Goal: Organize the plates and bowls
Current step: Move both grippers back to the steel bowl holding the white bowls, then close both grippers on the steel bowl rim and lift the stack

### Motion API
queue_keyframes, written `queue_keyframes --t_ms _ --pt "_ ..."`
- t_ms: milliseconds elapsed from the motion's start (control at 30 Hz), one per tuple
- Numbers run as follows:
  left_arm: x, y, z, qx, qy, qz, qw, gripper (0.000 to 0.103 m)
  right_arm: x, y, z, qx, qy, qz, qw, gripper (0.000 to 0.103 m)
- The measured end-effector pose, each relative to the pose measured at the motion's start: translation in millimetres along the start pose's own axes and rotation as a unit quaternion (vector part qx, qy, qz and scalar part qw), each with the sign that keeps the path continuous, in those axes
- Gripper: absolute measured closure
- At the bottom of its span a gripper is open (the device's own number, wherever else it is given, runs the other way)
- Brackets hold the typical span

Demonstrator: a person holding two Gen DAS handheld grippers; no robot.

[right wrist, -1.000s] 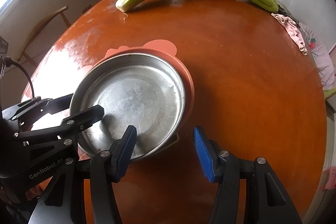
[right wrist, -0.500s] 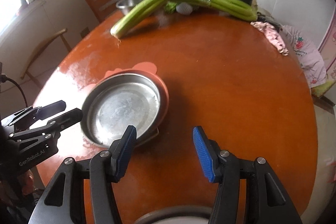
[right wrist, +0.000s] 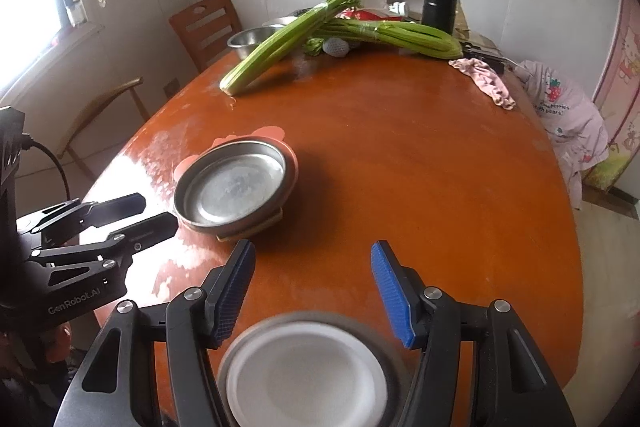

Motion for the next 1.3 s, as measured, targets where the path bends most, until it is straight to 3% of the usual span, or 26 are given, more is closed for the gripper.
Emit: queue_keyframes --t_ms 600,1300 --pt "-15.9 -55.8 -53.0 -0.043 -0.03 0.051 0.9973 0.052 9.7 -79.4 -27.0 -0.032 0.0 0.024 0.999 0.036" --pt "-52.2 -96.7 -67.4 -0.054 -0.029 0.116 0.9913 0.052 -14.3 -126.8 -20.5 -0.044 0.022 0.07 0.996 0.035"
Point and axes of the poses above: each gripper's, at about its wrist camera, not at the fingertips, and x roughly against the way its jaws point, z to its left, y to its top, the point moved 8 cm from there along -x, roughly the way its jaws point, and after that the axes turned 11 degrees about x, right-handed, at the moved point
